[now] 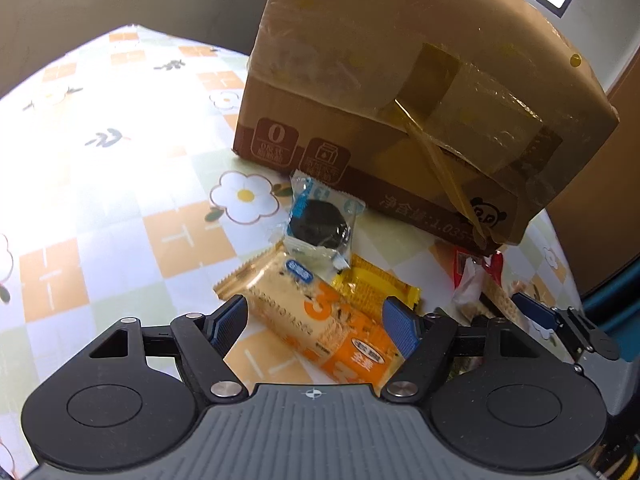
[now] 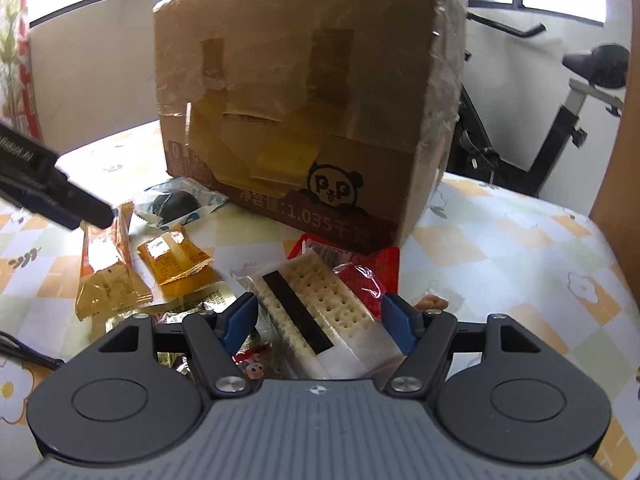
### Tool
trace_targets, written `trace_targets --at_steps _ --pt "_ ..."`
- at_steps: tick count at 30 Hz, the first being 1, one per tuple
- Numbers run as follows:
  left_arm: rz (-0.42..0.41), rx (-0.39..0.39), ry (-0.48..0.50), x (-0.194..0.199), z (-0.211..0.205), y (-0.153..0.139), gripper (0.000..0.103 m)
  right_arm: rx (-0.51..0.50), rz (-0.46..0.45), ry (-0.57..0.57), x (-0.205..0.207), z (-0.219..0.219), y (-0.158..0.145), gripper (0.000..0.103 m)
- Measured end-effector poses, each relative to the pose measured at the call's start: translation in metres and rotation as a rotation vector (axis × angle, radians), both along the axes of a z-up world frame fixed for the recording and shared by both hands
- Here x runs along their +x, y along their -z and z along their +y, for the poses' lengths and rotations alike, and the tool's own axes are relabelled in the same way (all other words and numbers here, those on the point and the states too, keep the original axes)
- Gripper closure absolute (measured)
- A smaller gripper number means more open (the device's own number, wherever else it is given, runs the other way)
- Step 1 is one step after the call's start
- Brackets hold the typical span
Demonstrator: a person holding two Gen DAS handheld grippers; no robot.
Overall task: Organize snacks
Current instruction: 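Move the left tool to the orange cracker bar while the right tool reaches the white cracker pack, then close the left tool on the orange cracker bar while the right tool grasps the white cracker pack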
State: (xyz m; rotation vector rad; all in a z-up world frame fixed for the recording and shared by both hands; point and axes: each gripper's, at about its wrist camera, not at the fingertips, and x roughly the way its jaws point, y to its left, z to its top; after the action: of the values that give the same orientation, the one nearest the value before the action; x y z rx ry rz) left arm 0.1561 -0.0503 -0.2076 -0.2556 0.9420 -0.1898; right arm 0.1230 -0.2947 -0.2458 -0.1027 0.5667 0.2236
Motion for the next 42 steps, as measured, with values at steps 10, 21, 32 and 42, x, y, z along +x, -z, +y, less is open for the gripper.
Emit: trace_targets --at_steps 10,21,32,42 --pt "0.013 0.1 0.047 0.01 -0.02 0.014 0.025 0.037 0.006 0.018 0.002 -0.007 -0.001 0.033" --pt "0.046 0.104 0.024 0.004 0.014 0.018 0.023 0.024 -0.001 0.02 0.001 -0.005 -0.001 0.033" --pt "0.047 0.185 0.017 0.001 0.049 0.01 0.023 0.018 -0.003 0.011 0.0 -0.003 -0.001 0.033" --pt "-0.006 0.265 0.018 0.006 0.051 0.009 0.026 0.084 0.009 0.013 0.0 -0.012 -0.002 0.036"
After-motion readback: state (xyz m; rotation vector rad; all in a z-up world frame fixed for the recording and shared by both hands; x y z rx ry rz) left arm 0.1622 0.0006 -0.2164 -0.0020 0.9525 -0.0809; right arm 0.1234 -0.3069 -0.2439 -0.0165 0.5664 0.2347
